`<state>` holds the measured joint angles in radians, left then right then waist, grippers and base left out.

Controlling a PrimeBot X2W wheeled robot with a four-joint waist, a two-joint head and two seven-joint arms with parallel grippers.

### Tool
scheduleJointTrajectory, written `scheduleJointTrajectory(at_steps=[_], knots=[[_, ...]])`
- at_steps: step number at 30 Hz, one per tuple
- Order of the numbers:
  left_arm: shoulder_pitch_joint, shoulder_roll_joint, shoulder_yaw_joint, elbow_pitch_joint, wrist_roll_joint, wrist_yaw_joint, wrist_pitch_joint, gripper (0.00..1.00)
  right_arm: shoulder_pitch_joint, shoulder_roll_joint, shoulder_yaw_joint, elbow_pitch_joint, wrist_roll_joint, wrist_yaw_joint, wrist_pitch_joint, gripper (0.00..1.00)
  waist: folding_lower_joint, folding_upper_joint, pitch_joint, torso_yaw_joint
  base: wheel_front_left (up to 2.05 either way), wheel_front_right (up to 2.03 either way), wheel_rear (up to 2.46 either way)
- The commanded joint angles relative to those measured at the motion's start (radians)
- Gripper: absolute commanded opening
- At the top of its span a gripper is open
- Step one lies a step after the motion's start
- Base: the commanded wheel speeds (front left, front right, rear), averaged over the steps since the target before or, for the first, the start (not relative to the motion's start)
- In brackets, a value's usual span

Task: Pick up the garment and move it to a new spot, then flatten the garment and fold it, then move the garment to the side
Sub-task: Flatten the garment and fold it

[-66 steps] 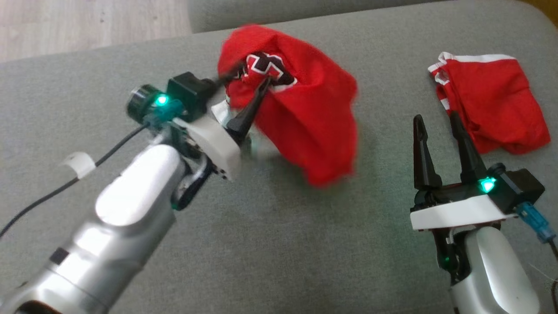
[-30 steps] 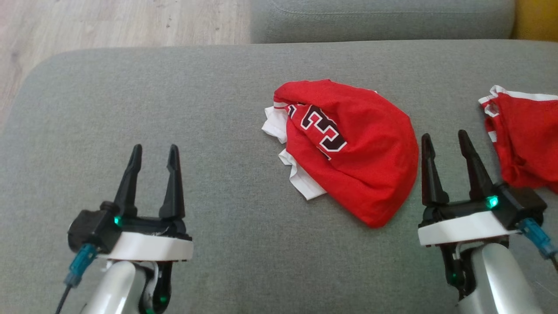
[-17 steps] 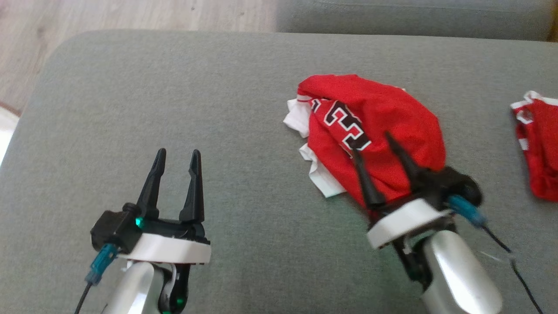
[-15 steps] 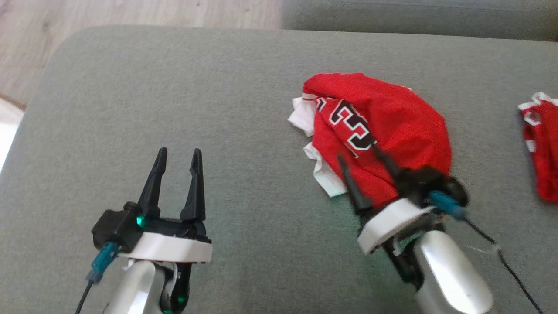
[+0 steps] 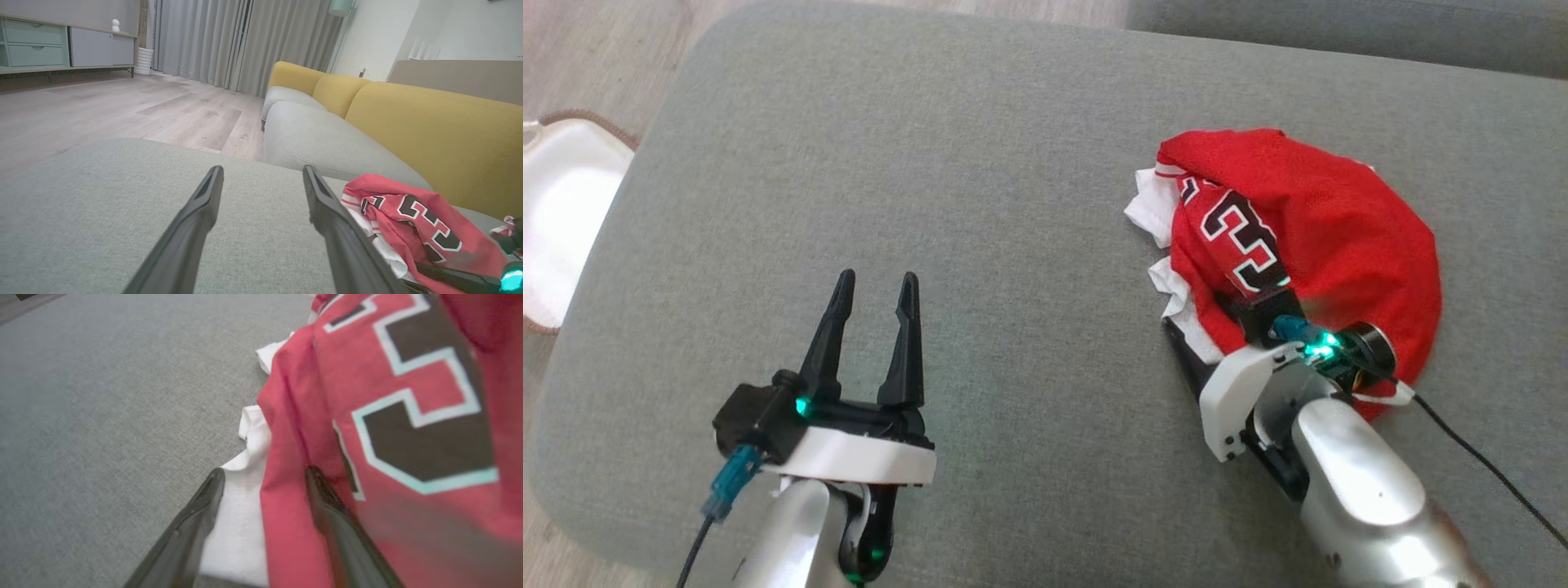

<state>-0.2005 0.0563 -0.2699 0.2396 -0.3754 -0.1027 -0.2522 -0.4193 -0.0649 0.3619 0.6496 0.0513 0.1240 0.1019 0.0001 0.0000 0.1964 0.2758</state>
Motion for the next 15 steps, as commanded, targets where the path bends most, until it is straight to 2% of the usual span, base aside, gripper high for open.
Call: scheduleJointTrajectory(at_steps=[1,7,8,9,12,15], knots=[[-0.036,0.002,0.037,-0.028,0.008,-0.006,-0.009,1.0,-0.041,0.01,0.018,0.01,-0.006,0.007,0.008,1.0,-0.0001,0.0,0.012,0.012,0.0,0.0,0.0],[-0.038,-0.004,0.029,-0.029,0.011,-0.013,-0.009,1.0,-0.084,0.013,0.01,0.102,-0.024,0.007,0.016,1.0,-0.0001,0.0,0.026,0.032,0.0,0.0,0.0],[-0.039,-0.004,0.027,-0.029,0.011,-0.014,-0.009,1.0,-0.091,0.013,0.012,0.117,-0.025,0.007,0.012,0.18,-0.0001,0.0,0.026,0.034,0.0,0.0,0.0],[-0.04,-0.005,0.025,-0.027,0.01,-0.014,-0.009,1.0,-0.098,0.013,0.016,0.128,-0.024,0.007,0.005,0.0,-0.0001,0.0,0.027,0.036,0.0,0.0,0.0],[-0.044,-0.005,0.025,-0.021,0.009,-0.016,-0.009,1.0,-0.116,0.014,0.033,0.136,0.01,0.007,-0.043,0.0,-0.0001,0.0,0.018,0.039,0.0,0.0,0.0],[-0.043,-0.006,0.031,-0.016,0.009,-0.018,-0.009,1.0,-0.14,0.014,0.091,0.092,0.088,0.007,-0.123,0.0,-0.0001,0.0,0.002,0.032,0.0,0.0,0.0]])
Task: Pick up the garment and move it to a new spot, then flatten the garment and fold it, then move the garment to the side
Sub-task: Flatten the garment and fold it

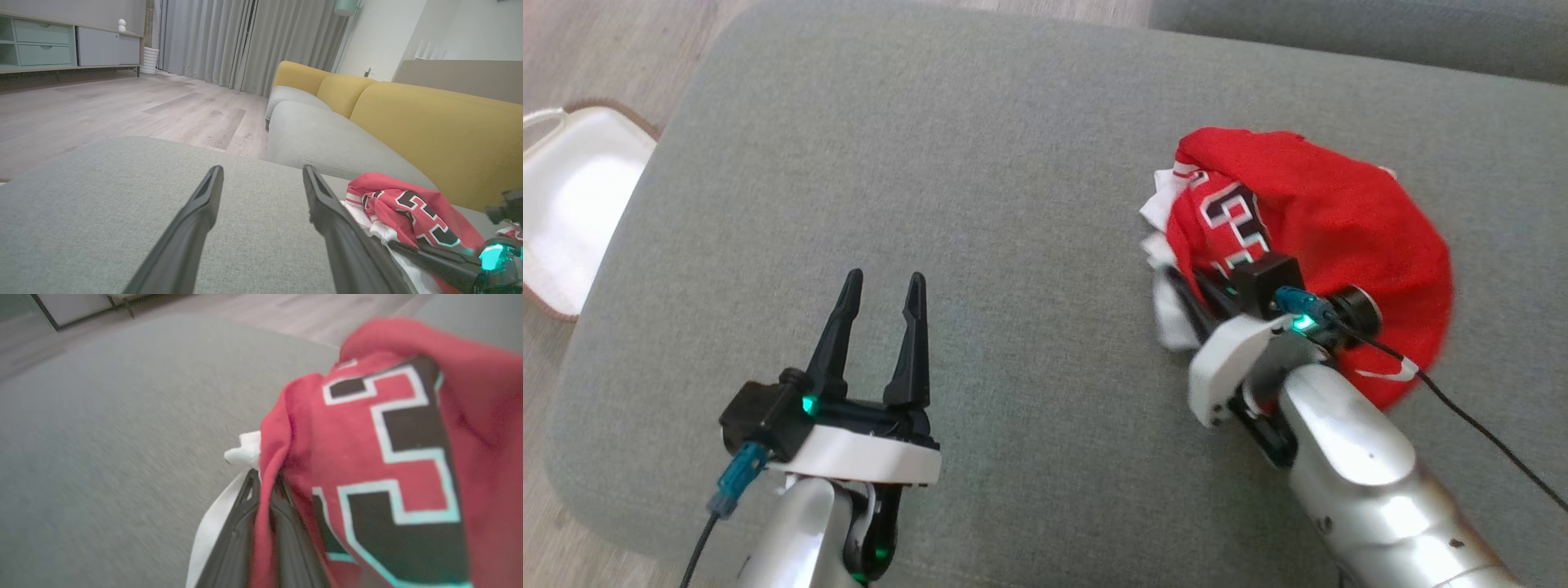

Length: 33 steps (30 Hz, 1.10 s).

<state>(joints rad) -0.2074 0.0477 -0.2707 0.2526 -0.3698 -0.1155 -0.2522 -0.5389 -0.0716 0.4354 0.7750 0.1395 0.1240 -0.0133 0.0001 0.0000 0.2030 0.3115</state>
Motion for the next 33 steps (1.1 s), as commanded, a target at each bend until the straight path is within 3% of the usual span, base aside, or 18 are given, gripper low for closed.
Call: scheduleJointTrajectory(at_steps=[1,7,9,10,11,15,21,30,33], knots=[[-0.034,0.003,0.033,-0.028,0.003,-0.005,-0.009,1.0,-0.033,0.021,0.037,-0.055,0.026,0.007,-0.04,0.0,-0.0001,0.0,-0.011,-0.007,0.0,0.0,0.0],[-0.027,0.003,0.03,-0.028,0.005,-0.007,-0.01,1.0,-0.142,0.021,0.165,-0.223,0.216,0.007,-0.211,0.0,-0.0001,0.0,-0.045,-0.028,0.0,0.0,0.0],[-0.026,0.003,0.033,-0.028,0.005,-0.007,-0.01,1.0,-0.157,0.021,0.221,-0.216,0.257,0.007,-0.188,0.0,-0.0001,0.0,-0.053,-0.033,0.0,0.0,0.0],[-0.025,0.003,0.035,-0.028,0.005,-0.007,-0.01,1.0,-0.162,0.021,0.269,-0.208,0.278,0.007,-0.161,0.78,-0.0001,0.0,-0.056,-0.035,0.0,0.0,0.0],[-0.023,0.003,0.036,-0.027,0.005,-0.007,-0.01,1.0,-0.164,0.021,0.325,-0.209,0.31,0.007,-0.139,1.0,-0.0001,0.0,-0.059,-0.036,0.0,0.0,0.0],[-0.018,0.003,0.039,-0.025,-0.003,-0.008,-0.01,1.0,-0.175,0.021,0.446,-0.163,0.374,0.007,-0.099,1.0,-0.0001,0.0,-0.069,-0.042,0.0,0.0,0.0],[-0.004,0.003,0.063,-0.034,-0.005,-0.007,-0.01,1.0,-0.186,0.021,0.453,-0.106,0.404,0.007,-0.151,1.0,-0.0001,0.0,-0.09,-0.072,0.0,0.0,0.0],[0.011,0.003,0.086,-0.06,-0.004,-0.006,-0.01,1.0,-0.176,0.02,0.264,-0.046,0.317,0.007,-0.236,1.0,-0.0001,0.0,-0.127,-0.13,0.0,0.0,0.0],[0.016,0.003,0.09,-0.073,-0.003,-0.006,-0.01,1.0,-0.134,0.002,0.138,-0.062,0.251,0.007,-0.246,1.0,-0.0001,0.0,-0.138,-0.151,0.0,0.0,0.0]])
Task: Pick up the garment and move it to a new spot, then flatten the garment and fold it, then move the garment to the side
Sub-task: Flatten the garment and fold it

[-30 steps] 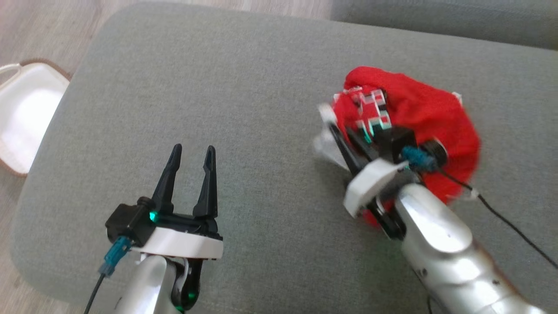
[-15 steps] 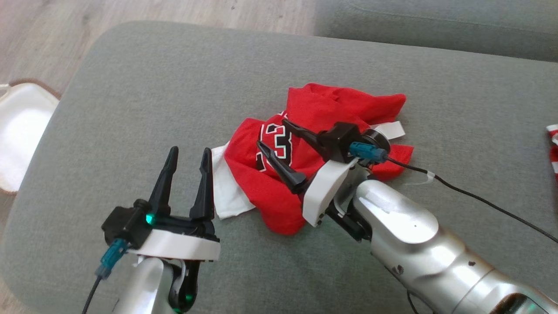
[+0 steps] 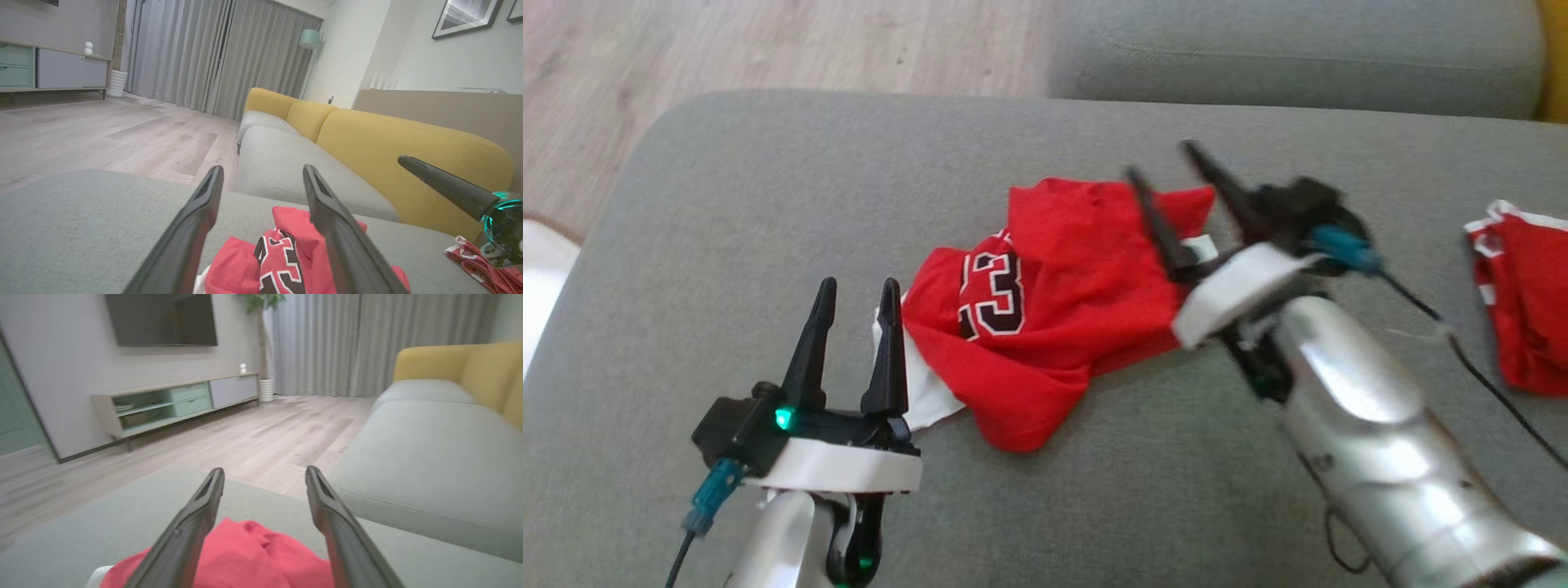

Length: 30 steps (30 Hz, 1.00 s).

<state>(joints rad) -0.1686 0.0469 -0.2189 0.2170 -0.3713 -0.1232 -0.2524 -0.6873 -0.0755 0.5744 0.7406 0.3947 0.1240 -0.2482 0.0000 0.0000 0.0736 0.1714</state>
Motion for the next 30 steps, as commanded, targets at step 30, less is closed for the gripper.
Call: scheduleJointTrajectory(at_steps=[30], knots=[[-0.011,0.003,0.012,-0.049,0.002,-0.001,-0.009,1.0,0.433,0.023,-0.16,-0.432,-0.18,0.007,0.107,1.0,0.0,0.0,0.013,-0.021,0.0,0.0,0.0]])
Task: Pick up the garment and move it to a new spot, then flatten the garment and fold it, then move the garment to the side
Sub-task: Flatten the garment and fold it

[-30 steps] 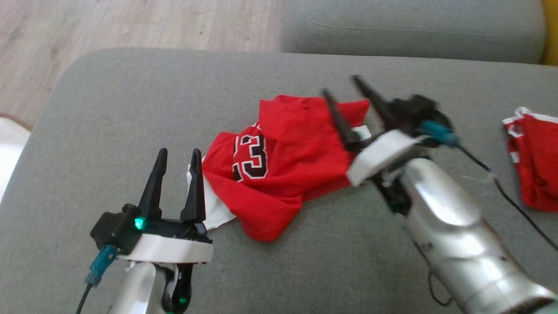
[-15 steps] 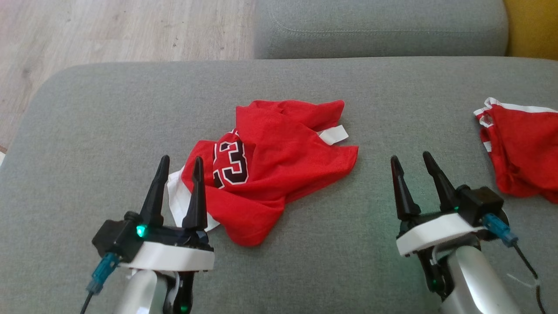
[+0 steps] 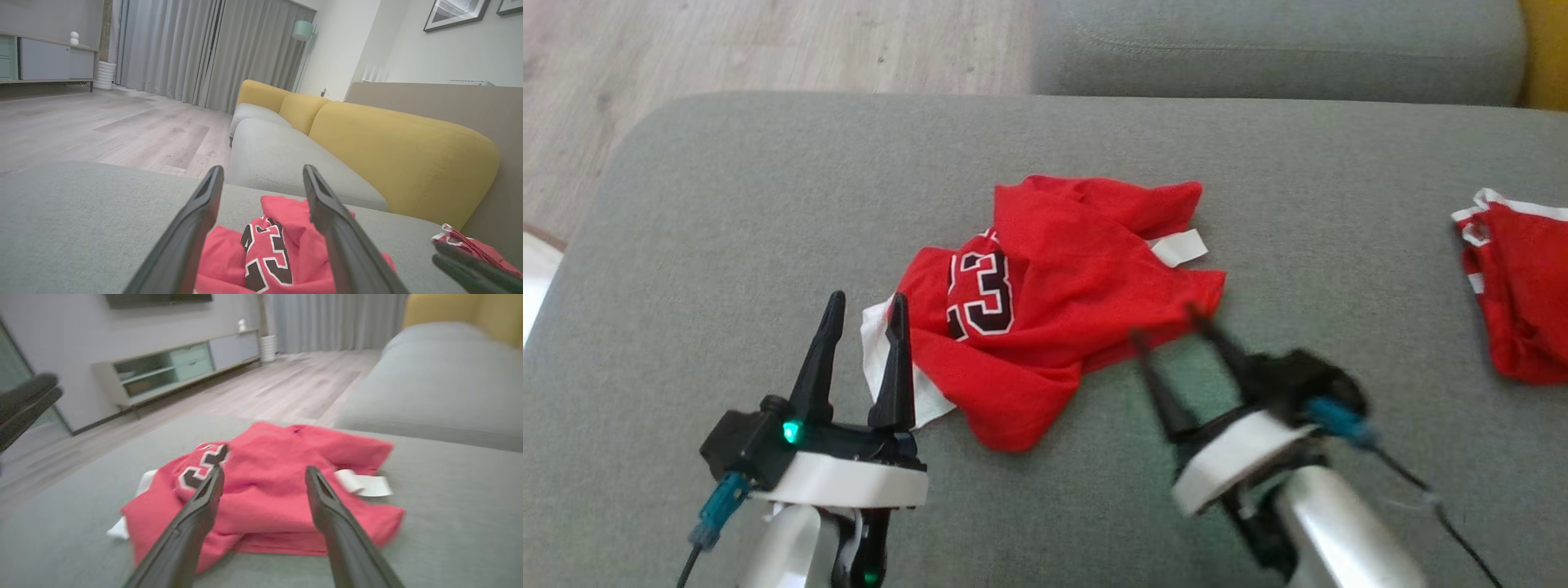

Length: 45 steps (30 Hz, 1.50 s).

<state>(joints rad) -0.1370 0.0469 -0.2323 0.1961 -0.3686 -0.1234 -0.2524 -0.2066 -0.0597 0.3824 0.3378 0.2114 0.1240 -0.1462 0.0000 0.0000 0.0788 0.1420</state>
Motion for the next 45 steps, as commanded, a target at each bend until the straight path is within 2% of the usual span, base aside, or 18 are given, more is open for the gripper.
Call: scheduleJointTrajectory(at_steps=[1,6,8,9,10,18,25,26,27,36,45], knots=[[-0.046,0.003,0.025,-0.028,-0.002,-0.001,-0.009,1.0,-0.059,0.0,0.076,-0.023,0.01,0.007,0.027,1.0,0.0,0.0,0.013,0.016,0.0,0.0,0.0],[-0.06,0.003,0.017,-0.026,-0.01,-0.001,-0.009,1.0,-0.14,-0.058,0.284,0.034,0.075,0.007,0.134,1.0,0.0,0.0,0.036,0.05,0.0,0.0,0.0],[-0.065,0.003,0.011,-0.025,-0.014,0.0,-0.009,1.0,-0.179,-0.076,0.348,0.07,0.107,0.007,0.171,1.0,0.0,0.0,0.045,0.065,0.0,0.0,0.0],[-0.065,0.003,0.011,-0.025,-0.014,0.0,-0.009,1.0,-0.179,-0.076,0.348,0.07,0.107,0.007,0.171,1.0,0.0,0.0,0.045,0.065,0.0,0.0,0.0],[-0.069,0.003,0.004,-0.024,-0.018,0.001,-0.009,1.0,-0.219,-0.092,0.409,0.107,0.134,0.007,0.2,1.0,0.0,0.0,0.053,0.08,0.0,0.0,0.0],[-0.079,0.003,-0.01,-0.024,-0.032,0.009,-0.009,1.0,-0.333,-0.119,0.57,0.221,0.213,0.007,0.226,1.0,0.0,0.0,0.08,0.127,0.0,0.0,0.0],[-0.084,0.003,-0.017,-0.027,-0.043,0.016,-0.009,1.0,-0.395,-0.11,0.695,0.33,0.261,0.007,0.22,1.0,0.0,0.0,0.097,0.154,0.0,0.0,0.0],[-0.083,0.003,-0.018,-0.027,-0.043,0.016,-0.009,1.0,-0.4,-0.106,0.707,0.344,0.27,0.007,0.215,0.22,0.0,0.0,0.098,0.155,0.0,0.0,0.0],[-0.082,0.003,-0.018,-0.027,-0.042,0.017,-0.009,1.0,-0.403,-0.102,0.715,0.356,0.281,0.007,0.207,0.0,0.0,0.0,0.098,0.155,0.0,0.0,0.0],[-0.069,0.003,0.005,-0.021,-0.02,0.018,-0.009,1.0,-0.421,-0.104,0.675,0.464,0.327,0.007,0.085,0.0,0.0,0.0,0.066,0.103,0.0,0.0,0.0],[-0.045,0.003,0.024,-0.024,-0.001,0.01,-0.009,1.0,-0.423,-0.251,0.514,0.497,0.322,0.007,0.008,0.0,0.0,0.0,0.007,-0.023,0.0,0.0,0.0]])
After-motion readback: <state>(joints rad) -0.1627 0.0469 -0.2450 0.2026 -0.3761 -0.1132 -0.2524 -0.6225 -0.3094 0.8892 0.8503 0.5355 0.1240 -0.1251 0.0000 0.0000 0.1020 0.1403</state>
